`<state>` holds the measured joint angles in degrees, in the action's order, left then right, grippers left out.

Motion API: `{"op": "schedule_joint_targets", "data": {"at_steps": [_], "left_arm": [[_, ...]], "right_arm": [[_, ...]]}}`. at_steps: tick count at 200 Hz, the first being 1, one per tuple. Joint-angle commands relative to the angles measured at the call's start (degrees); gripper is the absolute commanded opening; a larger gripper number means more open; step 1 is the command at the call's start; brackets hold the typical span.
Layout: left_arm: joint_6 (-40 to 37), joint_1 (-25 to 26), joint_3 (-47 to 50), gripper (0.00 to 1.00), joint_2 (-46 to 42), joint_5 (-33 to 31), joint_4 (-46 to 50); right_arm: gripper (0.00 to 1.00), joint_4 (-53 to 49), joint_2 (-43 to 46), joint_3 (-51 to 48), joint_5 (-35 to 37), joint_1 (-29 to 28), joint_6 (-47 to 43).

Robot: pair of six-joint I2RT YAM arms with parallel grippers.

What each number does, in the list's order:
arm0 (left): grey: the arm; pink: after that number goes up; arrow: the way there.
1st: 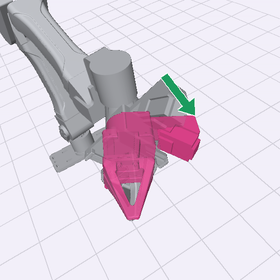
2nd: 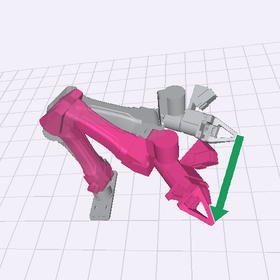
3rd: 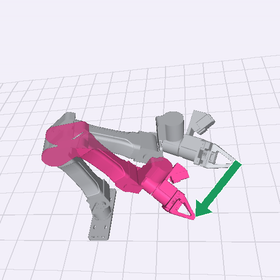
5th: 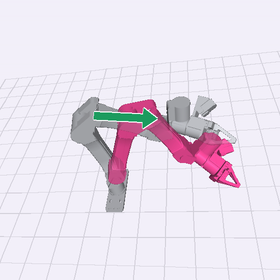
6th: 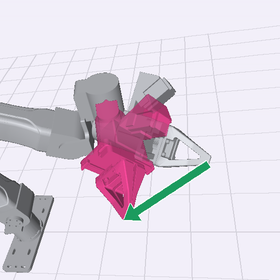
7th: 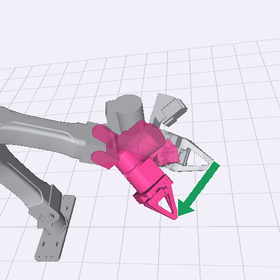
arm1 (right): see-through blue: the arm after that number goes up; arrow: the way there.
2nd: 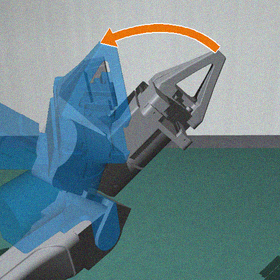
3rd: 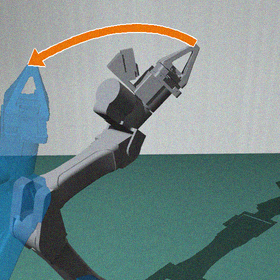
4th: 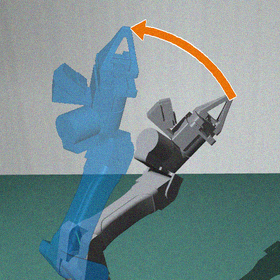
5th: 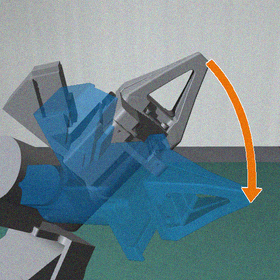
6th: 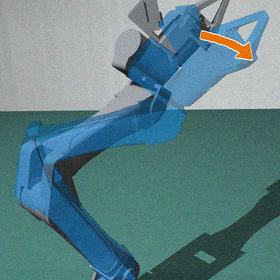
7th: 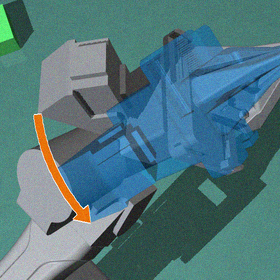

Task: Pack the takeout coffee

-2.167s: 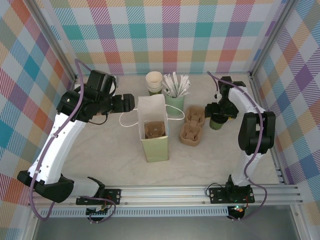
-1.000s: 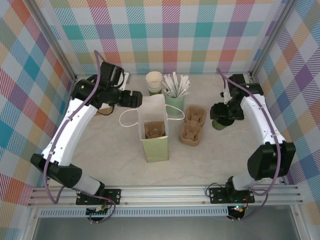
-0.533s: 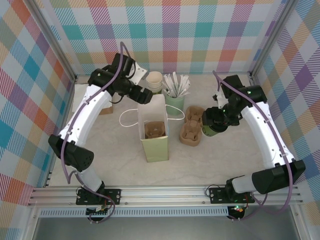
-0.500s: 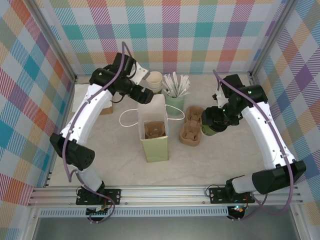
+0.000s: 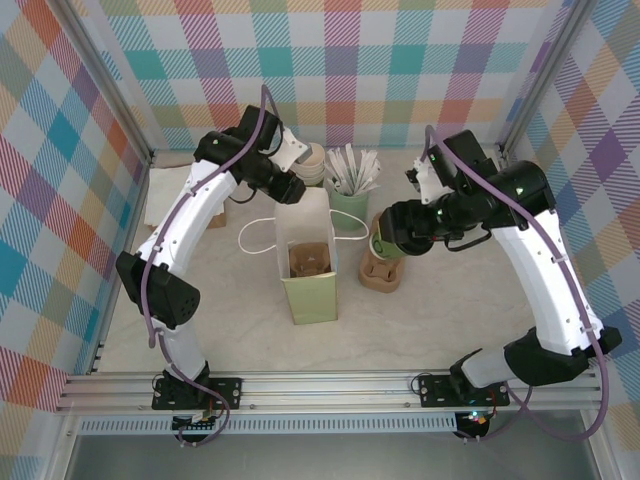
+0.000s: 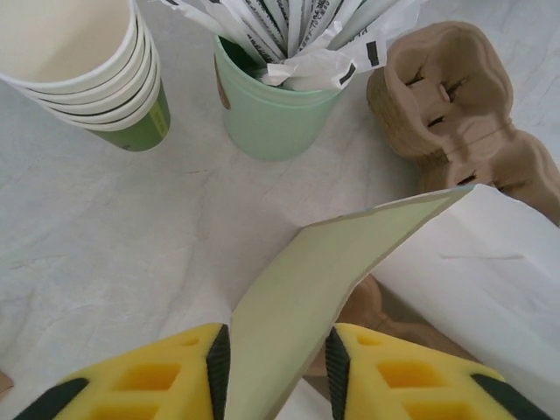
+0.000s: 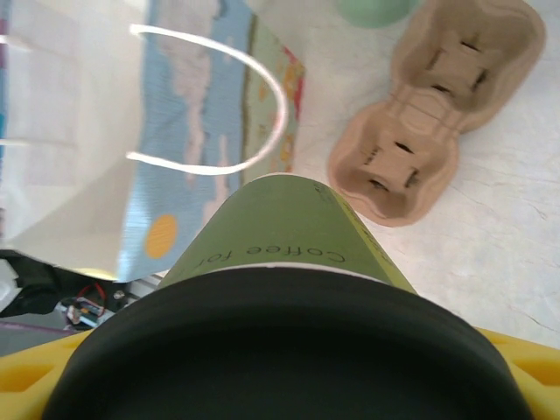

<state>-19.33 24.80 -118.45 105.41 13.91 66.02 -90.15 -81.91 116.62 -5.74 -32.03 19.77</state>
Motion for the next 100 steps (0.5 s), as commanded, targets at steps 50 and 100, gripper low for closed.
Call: {"op": "schedule_joint_targets", "data": {"at_steps": [50,100], "left_arm": [[2.0,-1.1,-1.6,0.11,-2.1,2.5,2.9],[3.8,-1.0,1.6,0.10,-5.2,3.9,2.7]], "right_arm": [[0.71,2.5,-7.3,12.1,-3.6,-10.4,6.5],[0.71,1.7,-15.8,22.5,-1.1,-16.3,6.9]]}}
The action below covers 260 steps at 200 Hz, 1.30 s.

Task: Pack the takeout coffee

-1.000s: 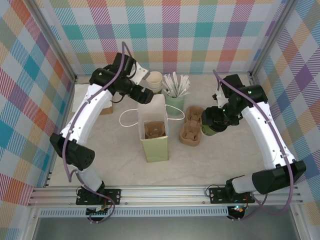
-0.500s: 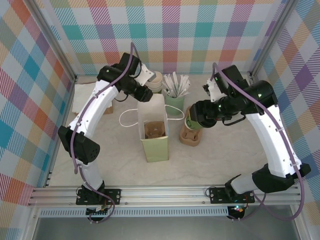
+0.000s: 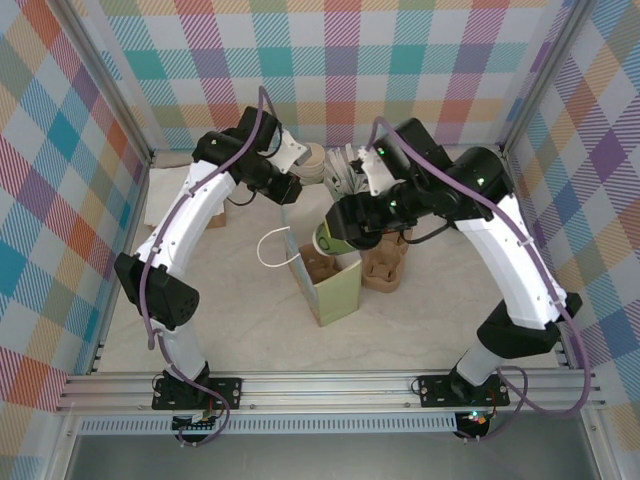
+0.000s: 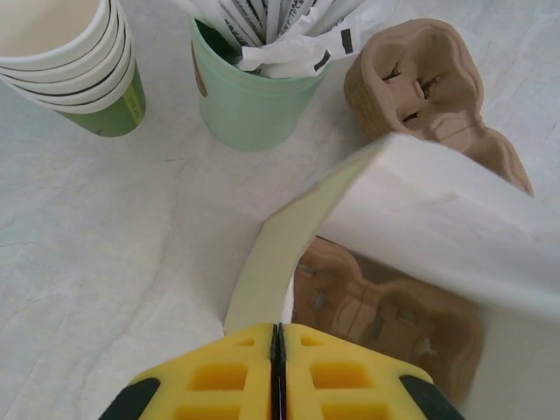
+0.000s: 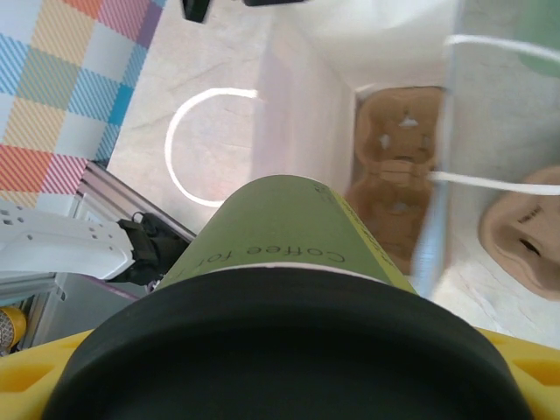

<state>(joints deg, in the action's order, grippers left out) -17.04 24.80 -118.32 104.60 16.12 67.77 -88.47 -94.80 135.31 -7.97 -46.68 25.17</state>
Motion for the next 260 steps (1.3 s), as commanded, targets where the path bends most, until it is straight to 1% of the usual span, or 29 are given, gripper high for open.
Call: {"op": "schedule_joint_targets", "data": {"at_steps": [1,53,105,197,215,260], "left_arm": [[1.5,-1.0,1.6,0.10,-4.5,1.7,0.9],[1.0,-1.0,5.1,0.10,-6.7,2.0,-0.3],[0.5,-1.0,5.7,0.10,-6.8,2.0,-0.7],[0.4,-1.0,6.6,0.10,-6.9,2.1,-1.1],[0.3,-1.0,7.1,0.10,-7.0,1.6,-1.3],[0.3,-1.0,7.7,0.10,-7.5,2.3,-1.4]], "right_arm": [[0.71,0.0,-3.1,4.0,1.3,-1.8,1.5],[0.71,-3.1,-8.7,7.4,7.5,-3.4,1.3],[0.70,-6.2,-11.4,8.0,11.8,-3.9,0.6],[0.70,-12.6,-18.2,8.2,13.8,-5.2,-2.9],[0.70,-13.8,-18.3,7.8,14.6,-5.1,-3.3],[0.69,-13.7,-15.9,3.5,12.5,-3.2,-3.1]]}}
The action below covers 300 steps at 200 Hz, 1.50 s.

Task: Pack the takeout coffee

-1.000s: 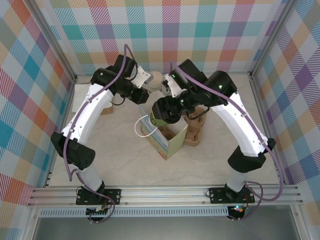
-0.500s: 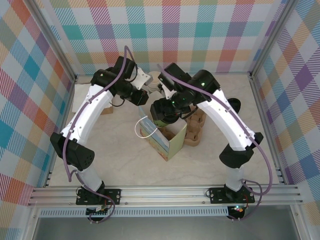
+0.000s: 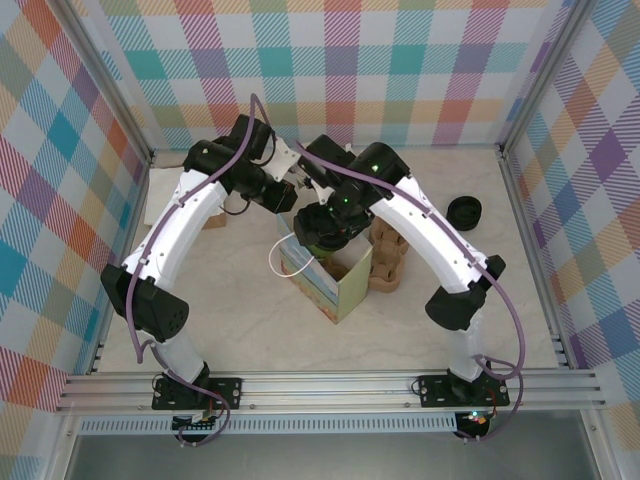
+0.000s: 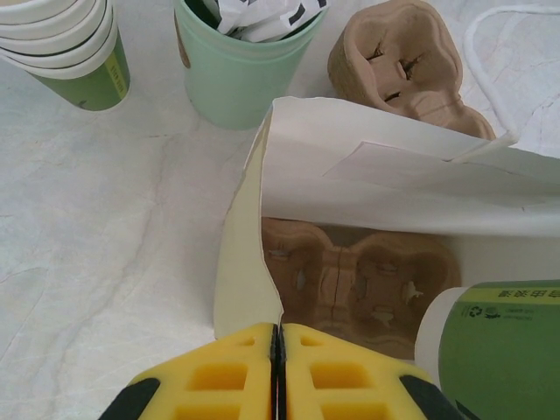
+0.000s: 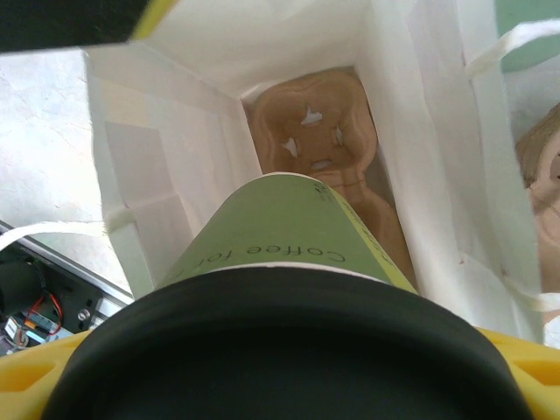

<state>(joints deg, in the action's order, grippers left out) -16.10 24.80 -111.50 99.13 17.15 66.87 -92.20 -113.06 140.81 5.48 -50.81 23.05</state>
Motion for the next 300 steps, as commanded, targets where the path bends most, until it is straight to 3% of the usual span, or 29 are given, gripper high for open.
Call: {"op": "schedule_joint_targets", "data": {"at_steps": [1,98,168,256,300], "left_arm": [[-0.7,-1.0,0.9,0.10,-2.0,1.3,-0.6],[-1.0,-1.1,1.7,0.10,-1.9,0.9,-0.8],[-0.8,-1.1,1.6,0.10,-1.6,1.3,-1.1],[-0.4,-1.0,1.6,0.10,-0.5,1.7,-1.0],[-0.5,-1.1,1.6,0.10,-0.3,1.6,-1.0]], "right_arm": [[0.69,-10.0,2.4,-2.1,-0.9,1.0,-1.1],[0.69,-10.1,3.6,-9.9,0.7,2.1,-4.2],[0.67,-10.0,2.1,-13.3,-2.2,2.0,-6.9],[0.66,-10.0,-1.9,-4.5,-1.2,-2.1,-9.2],[0.66,-10.1,-2.7,-4.9,-1.7,-2.3,-9.4]]}}
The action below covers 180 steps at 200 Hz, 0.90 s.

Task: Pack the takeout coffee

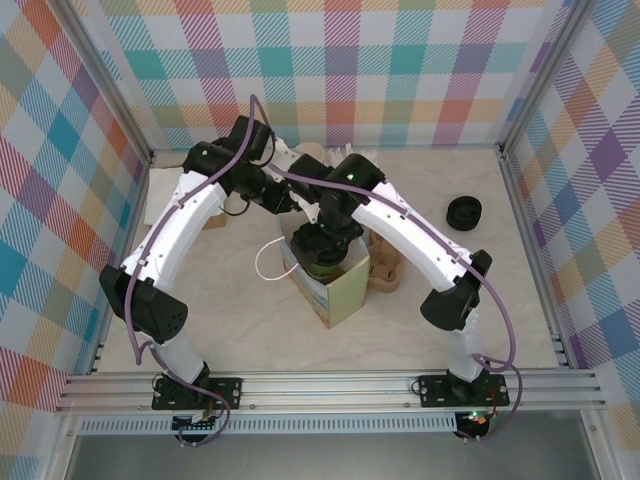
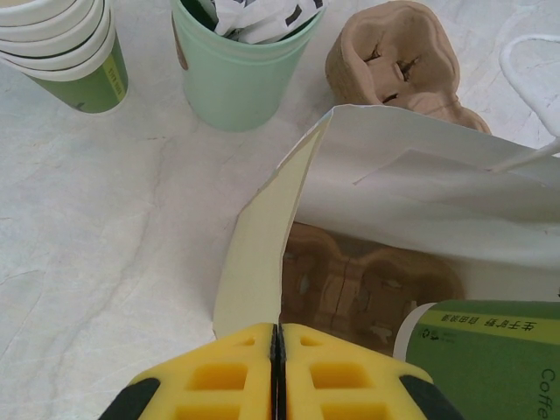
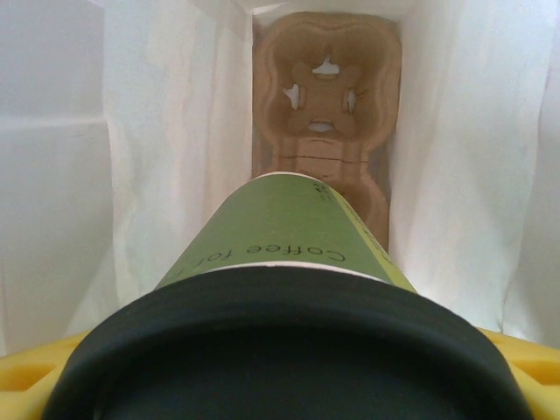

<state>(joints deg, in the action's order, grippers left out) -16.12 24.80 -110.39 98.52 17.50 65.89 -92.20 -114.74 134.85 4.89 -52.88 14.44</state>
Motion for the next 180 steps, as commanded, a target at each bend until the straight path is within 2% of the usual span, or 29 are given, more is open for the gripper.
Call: {"op": "schedule_joint_targets", "data": {"at_steps": [1,74,180], "left_arm": [[-0.5,-1.0,0.6,0.10,0.3,1.2,0.0],[-0.9,-1.1,0.9,0.10,0.4,0.8,0.1],[-0.8,-1.0,1.4,0.10,0.1,0.6,-0.1]], "right_arm": [[0.66,-10.1,-1.1,1.0,-1.1,-0.2,-0.8],[0.65,-10.1,1.1,-6.2,-1.2,0.5,-0.1],[0.66,-7.9,0.6,-10.5,-0.7,1.3,-0.5]]}}
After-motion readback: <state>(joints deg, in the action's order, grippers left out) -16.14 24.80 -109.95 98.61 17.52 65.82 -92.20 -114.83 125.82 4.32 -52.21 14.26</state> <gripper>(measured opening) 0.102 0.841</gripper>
